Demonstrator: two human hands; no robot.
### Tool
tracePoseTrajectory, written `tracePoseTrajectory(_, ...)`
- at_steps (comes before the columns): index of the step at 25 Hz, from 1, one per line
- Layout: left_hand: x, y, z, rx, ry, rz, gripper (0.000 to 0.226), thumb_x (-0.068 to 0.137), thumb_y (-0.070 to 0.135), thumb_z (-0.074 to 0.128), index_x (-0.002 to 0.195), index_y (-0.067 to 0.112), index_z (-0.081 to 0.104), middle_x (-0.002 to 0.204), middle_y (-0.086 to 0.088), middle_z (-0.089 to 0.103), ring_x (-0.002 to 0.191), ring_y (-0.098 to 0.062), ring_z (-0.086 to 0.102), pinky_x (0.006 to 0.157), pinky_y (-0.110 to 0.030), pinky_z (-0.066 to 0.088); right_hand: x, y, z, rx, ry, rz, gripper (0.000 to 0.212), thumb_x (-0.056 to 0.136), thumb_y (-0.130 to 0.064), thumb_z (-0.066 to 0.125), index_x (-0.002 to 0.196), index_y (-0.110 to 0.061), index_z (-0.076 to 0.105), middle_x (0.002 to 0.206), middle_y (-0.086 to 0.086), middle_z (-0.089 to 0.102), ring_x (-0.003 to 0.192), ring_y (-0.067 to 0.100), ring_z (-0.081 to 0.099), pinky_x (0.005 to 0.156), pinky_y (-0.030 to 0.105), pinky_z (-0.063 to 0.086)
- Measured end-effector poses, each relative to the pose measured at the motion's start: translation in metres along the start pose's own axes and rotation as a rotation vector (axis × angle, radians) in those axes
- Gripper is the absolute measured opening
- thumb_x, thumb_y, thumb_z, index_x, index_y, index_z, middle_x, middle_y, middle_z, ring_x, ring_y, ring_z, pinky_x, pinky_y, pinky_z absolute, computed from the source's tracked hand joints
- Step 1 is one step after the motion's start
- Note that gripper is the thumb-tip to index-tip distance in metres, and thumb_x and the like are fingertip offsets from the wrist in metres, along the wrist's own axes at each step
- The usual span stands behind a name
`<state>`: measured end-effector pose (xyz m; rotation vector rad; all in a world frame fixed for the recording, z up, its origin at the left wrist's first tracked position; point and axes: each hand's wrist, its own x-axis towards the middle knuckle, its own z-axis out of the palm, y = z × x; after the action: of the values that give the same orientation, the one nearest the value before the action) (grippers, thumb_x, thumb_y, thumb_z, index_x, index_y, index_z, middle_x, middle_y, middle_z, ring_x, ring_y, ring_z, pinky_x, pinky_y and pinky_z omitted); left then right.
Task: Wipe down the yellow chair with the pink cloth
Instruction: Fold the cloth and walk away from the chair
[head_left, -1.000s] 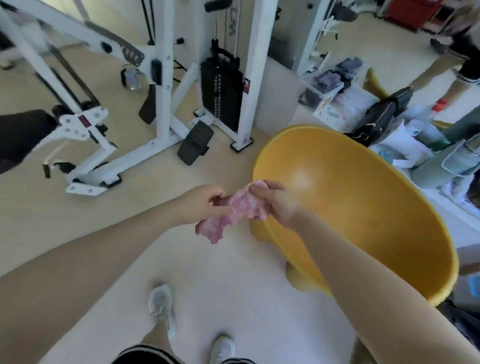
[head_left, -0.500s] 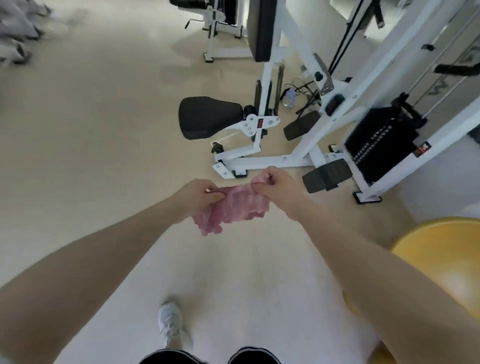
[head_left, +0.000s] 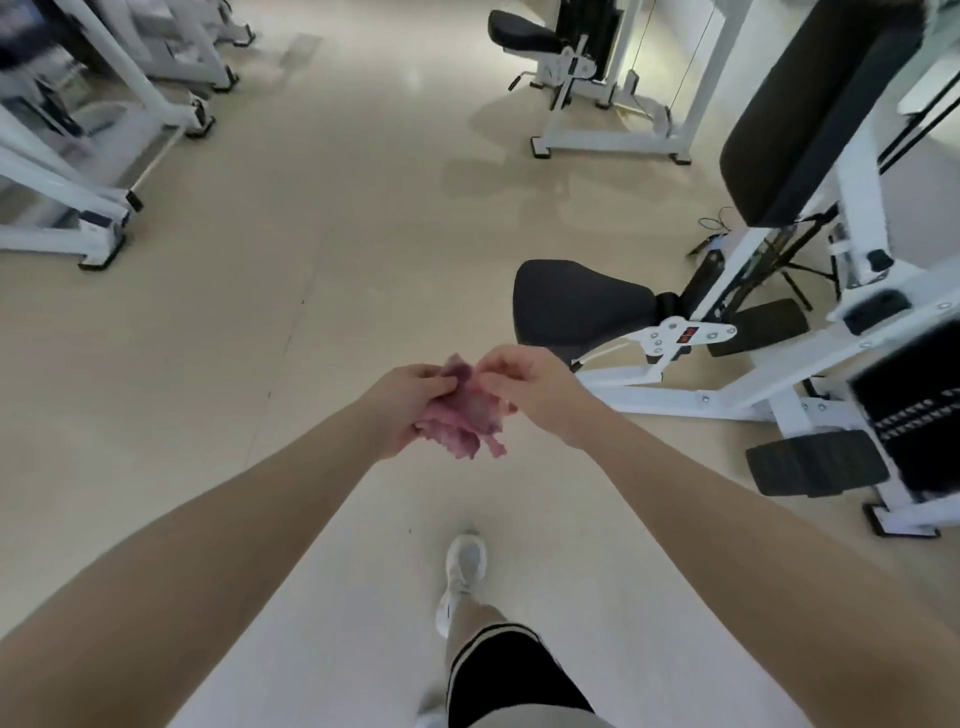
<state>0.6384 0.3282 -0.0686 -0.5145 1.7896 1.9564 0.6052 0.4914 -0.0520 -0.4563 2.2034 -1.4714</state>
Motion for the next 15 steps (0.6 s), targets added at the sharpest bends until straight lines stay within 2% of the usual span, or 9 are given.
tracePoseTrajectory(2,0.036,0.025,-0.021,-0.029,0.085,0.036,0.015,0.095,0.005,0.044,0.104,-0.001,0.055,0.057,-0.010,0.057,0.038,-0.015,0.051,0.041,-0.017,0.040,0.060,0.002,-0.012,-0.041,0.214,-0.005,0.019,0.084,-0.004,0.058,0.074,-0.020,0.058,0.073,-0.002,0.059,0.066,0.013,0.051,0.062,0.022,0.041)
tracePoseTrajectory(3,0.057,0.040,-0.031,-0.020,0.087,0.049,0.013,0.095,0.005,0.044,0.102,0.002,0.055,0.061,-0.010,0.055,0.038,-0.014,0.049,0.037,-0.015,0.036,0.091,0.005,-0.020,-0.068,0.237,-0.005,0.013,0.083,-0.007,0.061,0.081,-0.020,0.058,0.082,-0.004,0.059,0.073,0.011,0.053,0.065,0.020,0.042)
tracePoseTrajectory(4,0.081,0.056,-0.040,0.000,0.074,0.056,0.012,0.095,0.006,0.045,0.098,0.004,0.056,0.064,-0.010,0.054,0.039,-0.014,0.048,0.036,-0.015,0.035,0.124,0.007,-0.029,-0.069,0.202,0.007,0.012,0.084,-0.011,0.063,0.091,-0.019,0.057,0.093,-0.004,0.059,0.082,0.011,0.054,0.070,0.018,0.043)
tracePoseTrajectory(6,0.126,0.092,-0.054,0.054,0.037,0.071,0.014,0.096,0.008,0.045,0.089,0.009,0.056,0.067,-0.009,0.054,0.037,-0.011,0.048,0.037,-0.016,0.034,0.178,0.012,-0.048,0.004,0.052,0.078,0.027,0.085,-0.018,0.064,0.109,-0.015,0.054,0.108,0.000,0.058,0.095,0.013,0.054,0.081,0.021,0.044)
tracePoseTrajectory(7,0.153,0.116,-0.060,0.091,0.018,0.073,0.015,0.096,0.009,0.045,0.086,0.012,0.056,0.067,-0.008,0.054,0.036,-0.010,0.047,0.037,-0.016,0.034,0.207,0.011,-0.061,0.022,-0.015,0.123,0.030,0.085,-0.020,0.064,0.112,-0.011,0.054,0.106,0.003,0.059,0.095,0.015,0.055,0.083,0.025,0.043)
tracePoseTrajectory(9,0.199,0.159,-0.068,0.141,0.007,0.061,0.016,0.096,0.010,0.046,0.084,0.015,0.056,0.067,-0.007,0.055,0.037,-0.010,0.047,0.038,-0.017,0.034,0.250,0.005,-0.085,-0.008,-0.069,0.177,0.031,0.080,-0.024,0.068,0.101,-0.003,0.059,0.090,0.007,0.060,0.085,0.017,0.052,0.079,0.030,0.039)
tracePoseTrajectory(12,0.268,0.215,-0.075,0.204,-0.051,0.035,0.016,0.095,0.009,0.049,0.082,0.015,0.056,0.068,-0.005,0.055,0.036,-0.007,0.051,0.036,-0.017,0.039,0.307,0.002,-0.131,0.122,0.039,0.248,0.017,0.072,-0.021,0.069,0.084,-0.011,0.061,0.078,0.005,0.060,0.076,0.019,0.054,0.075,0.031,0.041)
tracePoseTrajectory(15,0.329,0.246,-0.070,0.287,-0.181,0.000,0.017,0.094,0.004,0.050,0.081,0.013,0.055,0.068,-0.003,0.054,0.038,0.000,0.055,0.039,-0.014,0.044,0.338,0.011,-0.172,0.232,0.130,0.313,0.009,0.078,-0.011,0.067,0.079,-0.013,0.058,0.071,0.004,0.057,0.066,0.018,0.054,0.066,0.027,0.045)
